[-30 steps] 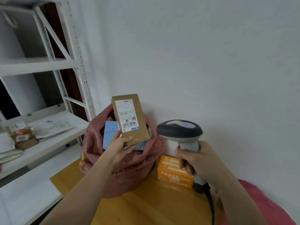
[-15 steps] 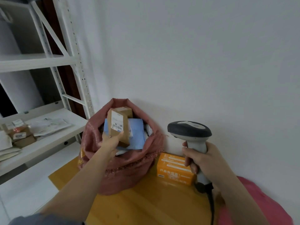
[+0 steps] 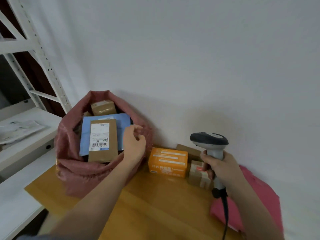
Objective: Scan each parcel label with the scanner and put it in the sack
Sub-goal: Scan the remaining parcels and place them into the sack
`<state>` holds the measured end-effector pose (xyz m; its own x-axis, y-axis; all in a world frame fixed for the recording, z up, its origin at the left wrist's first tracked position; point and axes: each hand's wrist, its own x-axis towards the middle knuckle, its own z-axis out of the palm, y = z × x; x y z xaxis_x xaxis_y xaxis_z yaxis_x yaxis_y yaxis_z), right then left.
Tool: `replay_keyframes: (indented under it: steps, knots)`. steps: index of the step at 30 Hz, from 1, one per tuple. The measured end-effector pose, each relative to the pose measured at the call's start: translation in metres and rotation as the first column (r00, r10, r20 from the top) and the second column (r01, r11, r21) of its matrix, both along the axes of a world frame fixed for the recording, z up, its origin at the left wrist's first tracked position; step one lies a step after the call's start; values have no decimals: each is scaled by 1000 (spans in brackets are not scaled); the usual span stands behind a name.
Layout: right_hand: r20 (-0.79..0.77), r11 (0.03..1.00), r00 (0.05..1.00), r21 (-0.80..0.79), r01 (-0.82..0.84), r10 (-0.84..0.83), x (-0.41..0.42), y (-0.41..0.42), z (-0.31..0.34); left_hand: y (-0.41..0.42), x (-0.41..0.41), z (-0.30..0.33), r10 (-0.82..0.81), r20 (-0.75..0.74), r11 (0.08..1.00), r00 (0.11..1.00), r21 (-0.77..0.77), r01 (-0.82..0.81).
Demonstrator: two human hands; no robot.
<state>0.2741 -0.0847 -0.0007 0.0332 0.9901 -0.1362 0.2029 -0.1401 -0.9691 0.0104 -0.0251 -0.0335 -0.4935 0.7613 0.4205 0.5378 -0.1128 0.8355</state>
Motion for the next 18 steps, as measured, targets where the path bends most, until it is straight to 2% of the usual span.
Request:
replay_keyframes:
  steps: [6,11,14,18]
  knots:
    - [36,998,999,-62,29,-26,47,18,-26,33,62,-37,-149,-54,979,987,-150,140]
    - [28,992,998,-107,66,-64,70,37,-48,51,86,-83,-236,-35,905,971,-373,206]
    - [-6,991,999,-131,38,-39,69,47,-56,67,86,-108,-329,16,784,944,-553,282]
    - [15,986,999,-159,54,-52,61,63,-65,97,79,-137,-470,-3,580,883,-755,306]
